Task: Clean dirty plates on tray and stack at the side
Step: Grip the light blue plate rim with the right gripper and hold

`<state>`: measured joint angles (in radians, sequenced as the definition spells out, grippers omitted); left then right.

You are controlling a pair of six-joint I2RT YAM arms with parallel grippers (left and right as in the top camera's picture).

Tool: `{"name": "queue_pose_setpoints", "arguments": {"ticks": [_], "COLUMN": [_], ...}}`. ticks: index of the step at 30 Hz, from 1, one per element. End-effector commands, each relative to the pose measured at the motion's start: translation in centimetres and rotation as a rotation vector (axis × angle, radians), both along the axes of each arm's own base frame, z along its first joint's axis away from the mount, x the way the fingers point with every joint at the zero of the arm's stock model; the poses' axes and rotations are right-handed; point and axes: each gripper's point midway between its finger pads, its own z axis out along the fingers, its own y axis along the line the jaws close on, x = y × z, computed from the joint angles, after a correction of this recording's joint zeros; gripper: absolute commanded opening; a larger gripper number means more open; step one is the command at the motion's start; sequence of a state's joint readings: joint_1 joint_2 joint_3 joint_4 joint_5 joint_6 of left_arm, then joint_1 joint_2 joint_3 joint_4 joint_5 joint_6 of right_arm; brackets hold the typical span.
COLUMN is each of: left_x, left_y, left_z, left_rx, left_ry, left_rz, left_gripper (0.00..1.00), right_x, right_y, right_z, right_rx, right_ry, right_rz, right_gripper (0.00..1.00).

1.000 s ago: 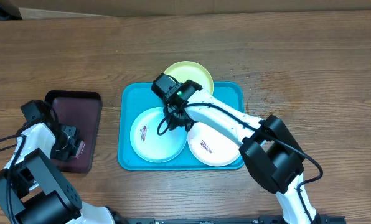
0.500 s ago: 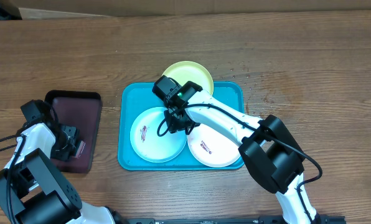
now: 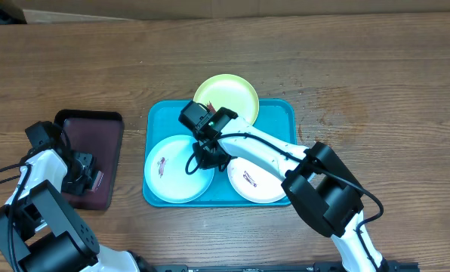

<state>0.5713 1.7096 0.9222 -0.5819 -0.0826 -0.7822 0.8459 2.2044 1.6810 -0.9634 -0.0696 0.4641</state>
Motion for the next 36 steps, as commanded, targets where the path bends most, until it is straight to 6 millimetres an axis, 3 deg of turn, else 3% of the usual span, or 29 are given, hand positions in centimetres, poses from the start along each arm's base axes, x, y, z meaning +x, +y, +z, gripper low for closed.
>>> {"name": "queue_pose_setpoints", "arguments": {"ticks": [1, 5, 10, 12, 13, 16, 19, 28, 33, 36], "left_x": [-0.2, -0.1, 0.0, 0.0, 0.0, 0.0, 0.0, 0.0, 0.0, 0.0], "left_y": [-0.2, -0.1, -0.1, -0.1, -0.1, -0.1, -0.1, -0.1, -0.1, -0.1], "left_z": [-0.5, -0.5, -0.5, -0.5, -0.5, -0.5, -0.5, -0.5, -0.5, -0.5], "left_rx": [-0.011, -0.007, -0.006, -0.007, -0.007, -0.006, -0.006, -0.007, -0.007, -0.007], "left_ry": [0.012, 0.009, 0.007, 0.007, 0.007, 0.007, 0.006, 0.007, 0.008, 0.007], "left_rz": [-0.021, -0.02, -0.02, -0.02, -0.02, -0.02, -0.02, -0.02, -0.02, -0.02], "left_gripper": [0.62, 0.86, 0.98, 0.98, 0.99, 0.99, 0.99, 0.98, 0.86, 0.8], "right_x": [-0.4, 0.2, 1.1, 1.2, 1.2, 0.7, -0.2, -2.1, -2.0, -1.6], "right_y": [0.8, 1.5, 1.9, 1.9, 1.8, 1.2, 0.3, 1.0, 1.1, 1.0], "right_z": [-0.6, -0.4, -0.2, 0.0, 0.0, 0.2, 0.3, 0.0, 0.0, 0.0], "right_rx": [0.021, 0.048, 0.066, 0.064, 0.059, 0.033, 0.002, 0.035, 0.036, 0.025], "right_ry": [0.004, -0.031, -0.075, -0.082, -0.082, -0.052, -0.005, 0.099, 0.1, 0.074], "right_rz": [0.045, 0.089, 0.155, 0.183, 0.182, 0.178, 0.151, 0.039, 0.014, 0.015], "right_gripper": [0.07, 0.06, 0.08, 0.34, 0.4, 0.53, 0.57, 0.5, 0.18, 0.13]}}
